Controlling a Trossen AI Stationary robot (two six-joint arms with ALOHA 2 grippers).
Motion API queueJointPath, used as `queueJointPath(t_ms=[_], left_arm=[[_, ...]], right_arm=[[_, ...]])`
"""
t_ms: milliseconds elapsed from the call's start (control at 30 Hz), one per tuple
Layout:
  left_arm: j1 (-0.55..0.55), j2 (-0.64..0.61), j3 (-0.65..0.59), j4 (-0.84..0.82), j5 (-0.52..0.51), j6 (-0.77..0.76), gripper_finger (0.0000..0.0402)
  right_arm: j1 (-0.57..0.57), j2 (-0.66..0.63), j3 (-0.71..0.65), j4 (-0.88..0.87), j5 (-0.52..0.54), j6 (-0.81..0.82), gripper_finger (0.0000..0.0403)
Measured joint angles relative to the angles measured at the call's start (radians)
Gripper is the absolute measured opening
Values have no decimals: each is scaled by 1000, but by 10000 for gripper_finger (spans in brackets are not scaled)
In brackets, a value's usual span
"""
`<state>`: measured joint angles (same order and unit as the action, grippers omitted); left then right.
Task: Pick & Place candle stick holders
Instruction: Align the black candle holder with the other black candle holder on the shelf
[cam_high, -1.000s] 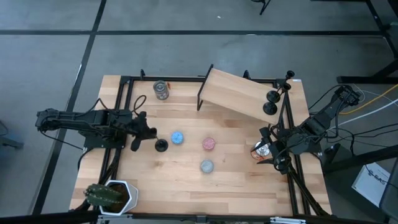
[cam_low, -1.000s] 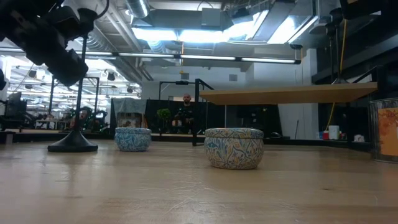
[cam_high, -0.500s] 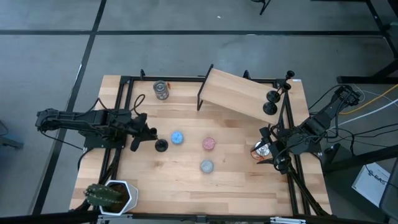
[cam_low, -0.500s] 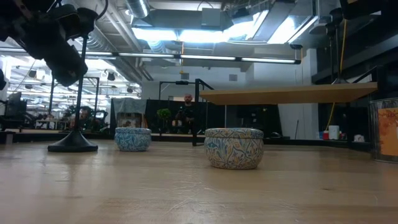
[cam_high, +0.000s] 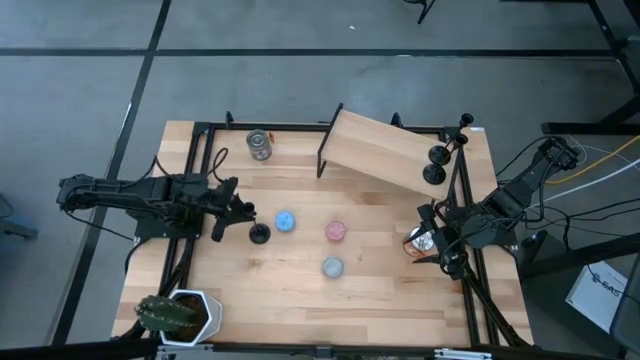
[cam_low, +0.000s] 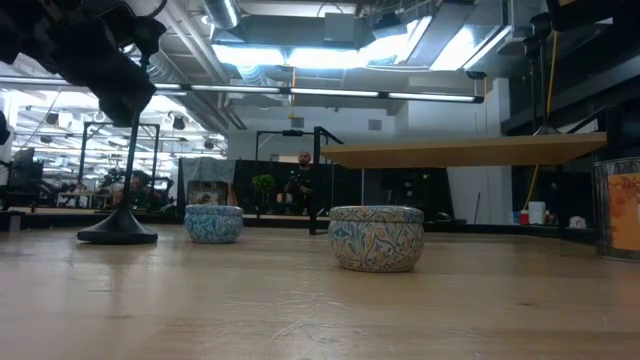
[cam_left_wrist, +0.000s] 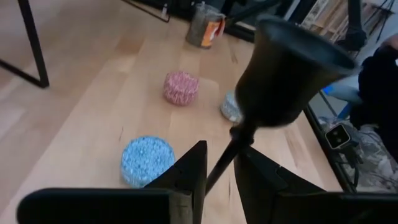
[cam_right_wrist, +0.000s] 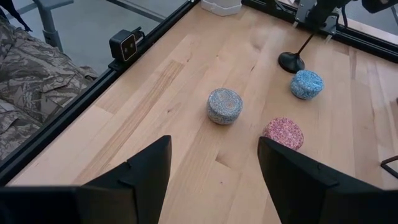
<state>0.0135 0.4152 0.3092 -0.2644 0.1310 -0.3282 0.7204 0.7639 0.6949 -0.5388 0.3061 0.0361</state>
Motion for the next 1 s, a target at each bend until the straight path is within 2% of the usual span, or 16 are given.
queueJointPath(t_ms=[233, 400, 567, 700, 833, 933, 1000], left_arm=[[0, 0, 0, 4, -9, -8, 64], [1, 0, 0, 18, -44, -54, 25], [1, 9, -1, 173, -68, -87, 12], [0, 42, 0, 328, -74, -81, 11], [0, 126, 0, 452, -109, -78, 10], [0, 222, 34, 482, -113, -48, 10], [0, 298, 82, 482, -114, -26, 10]], right_arm=[[0, 0, 0, 0, 0, 0, 242], [0, 0, 0, 3, 0, 0, 242], [0, 8, 0, 35, 14, 5, 242], [0, 41, 0, 57, 90, 5, 242], [-1, 105, 0, 122, 238, 6, 242], [-5, 160, 0, 210, 331, -11, 242], [-16, 186, 0, 262, 351, -46, 242]])
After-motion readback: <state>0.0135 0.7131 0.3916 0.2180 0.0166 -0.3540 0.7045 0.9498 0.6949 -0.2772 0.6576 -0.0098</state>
